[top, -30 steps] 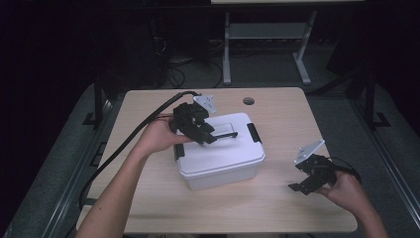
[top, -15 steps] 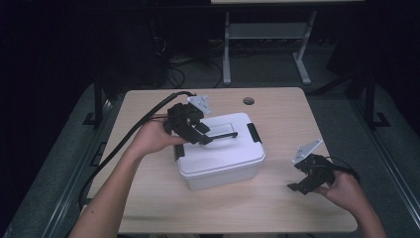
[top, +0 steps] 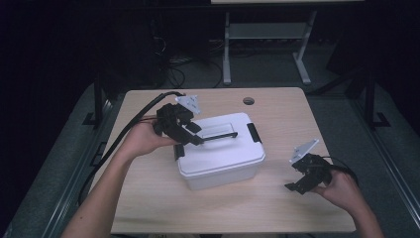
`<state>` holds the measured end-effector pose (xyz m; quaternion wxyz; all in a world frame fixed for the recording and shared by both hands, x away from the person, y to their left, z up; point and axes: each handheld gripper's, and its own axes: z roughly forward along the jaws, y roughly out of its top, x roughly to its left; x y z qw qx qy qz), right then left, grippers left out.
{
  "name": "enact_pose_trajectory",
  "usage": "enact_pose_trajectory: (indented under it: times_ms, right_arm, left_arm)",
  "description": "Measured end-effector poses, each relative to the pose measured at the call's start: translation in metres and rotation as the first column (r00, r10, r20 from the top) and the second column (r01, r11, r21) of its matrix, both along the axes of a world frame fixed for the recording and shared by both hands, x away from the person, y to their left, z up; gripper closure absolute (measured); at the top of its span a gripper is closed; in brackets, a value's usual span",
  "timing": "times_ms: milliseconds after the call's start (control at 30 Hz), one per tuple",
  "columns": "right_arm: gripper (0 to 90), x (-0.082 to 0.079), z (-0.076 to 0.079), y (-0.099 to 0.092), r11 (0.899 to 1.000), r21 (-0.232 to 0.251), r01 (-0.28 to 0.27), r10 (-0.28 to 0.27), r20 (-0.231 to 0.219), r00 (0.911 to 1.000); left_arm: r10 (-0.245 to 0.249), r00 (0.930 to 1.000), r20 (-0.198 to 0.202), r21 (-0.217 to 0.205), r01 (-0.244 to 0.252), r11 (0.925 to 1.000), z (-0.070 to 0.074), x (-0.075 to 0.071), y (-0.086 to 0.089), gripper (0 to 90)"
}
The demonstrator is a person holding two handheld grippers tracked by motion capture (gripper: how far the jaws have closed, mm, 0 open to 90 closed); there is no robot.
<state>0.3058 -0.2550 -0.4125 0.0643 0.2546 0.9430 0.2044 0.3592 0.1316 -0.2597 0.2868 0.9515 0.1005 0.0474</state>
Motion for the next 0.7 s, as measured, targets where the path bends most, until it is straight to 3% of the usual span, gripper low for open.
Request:
enact_pose_trajectory:
  times_ms: [167,467,700]
  right_arm:
    - [21.1,0.000,0.001,-0.002,1.000,0.005,0.009,-0.009,-0.002,1.0000]
    - [20.9,0.000,0.001,-0.002,1.000,0.006,0.010,-0.010,-0.002,1.0000]
    - [20.9,0.000,0.000,-0.001,1.000,0.008,0.008,-0.008,-0.008,0.9999]
  left_arm:
    - [-0.008,0.9999,0.008,0.008,0.008,0.9999,0.003,-0.002,0.005,55.1]
    - [0.048,0.9988,0.011,0.000,-0.048,0.9989,0.003,-0.006,0.024,49.4]
    - [0.062,0.9980,0.011,-0.008,-0.062,0.9980,0.004,-0.010,0.039,47.3]
